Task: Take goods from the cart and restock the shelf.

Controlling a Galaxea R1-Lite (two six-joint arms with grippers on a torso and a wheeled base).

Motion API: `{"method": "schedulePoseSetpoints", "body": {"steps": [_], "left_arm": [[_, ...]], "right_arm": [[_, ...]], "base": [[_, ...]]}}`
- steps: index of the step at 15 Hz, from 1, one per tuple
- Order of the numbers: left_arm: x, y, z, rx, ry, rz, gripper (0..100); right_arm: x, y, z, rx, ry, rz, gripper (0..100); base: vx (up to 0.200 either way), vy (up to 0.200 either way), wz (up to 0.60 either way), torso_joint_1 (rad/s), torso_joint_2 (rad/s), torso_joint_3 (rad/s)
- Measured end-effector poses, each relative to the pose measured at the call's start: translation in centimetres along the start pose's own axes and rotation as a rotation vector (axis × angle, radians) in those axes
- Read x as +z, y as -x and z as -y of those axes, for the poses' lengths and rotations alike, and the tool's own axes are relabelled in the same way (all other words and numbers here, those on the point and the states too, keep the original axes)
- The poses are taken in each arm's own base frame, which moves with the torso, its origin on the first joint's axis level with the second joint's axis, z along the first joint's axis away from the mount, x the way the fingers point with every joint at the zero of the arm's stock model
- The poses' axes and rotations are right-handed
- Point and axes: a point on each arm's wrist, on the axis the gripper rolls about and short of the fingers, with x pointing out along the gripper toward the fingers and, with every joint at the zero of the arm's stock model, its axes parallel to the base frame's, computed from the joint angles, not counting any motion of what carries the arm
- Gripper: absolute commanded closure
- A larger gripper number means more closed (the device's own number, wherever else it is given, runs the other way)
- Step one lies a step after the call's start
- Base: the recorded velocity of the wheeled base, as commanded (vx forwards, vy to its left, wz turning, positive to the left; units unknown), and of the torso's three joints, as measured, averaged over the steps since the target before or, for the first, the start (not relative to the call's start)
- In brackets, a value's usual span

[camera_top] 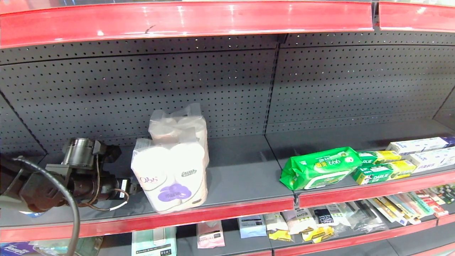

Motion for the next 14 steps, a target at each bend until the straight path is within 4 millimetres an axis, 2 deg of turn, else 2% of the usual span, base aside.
{"method": "schedulePoseSetpoints", "body": {"steps": [3, 7, 11, 14], "left_arm": [[-0.6, 2.8, -1.3, 0.071, -0.082, 0.045, 0], [-2.6, 8.7, -2.4, 0.093, -0.090, 0.147, 0], [-6.5, 16.2, -1.6, 0.092, -0.092, 0.304, 0], [-10.2, 20.1, -0.7, 0.077, -0.074, 0.439, 0]], "right_arm": [[0.0, 0.0, 0.0, 0.000, 0.000, 0.000, 0], [0.0, 0.0, 0.0, 0.000, 0.000, 0.000, 0], [0.0, 0.0, 0.0, 0.000, 0.000, 0.000, 0], [0.0, 0.0, 0.0, 0.000, 0.000, 0.000, 0]], "base": [[0.000, 0.000, 0.00, 0.000, 0.00, 0.000], [0.000, 0.000, 0.00, 0.000, 0.00, 0.000], [0.000, 0.000, 0.00, 0.000, 0.00, 0.000], [0.000, 0.000, 0.00, 0.000, 0.00, 0.000]]}}
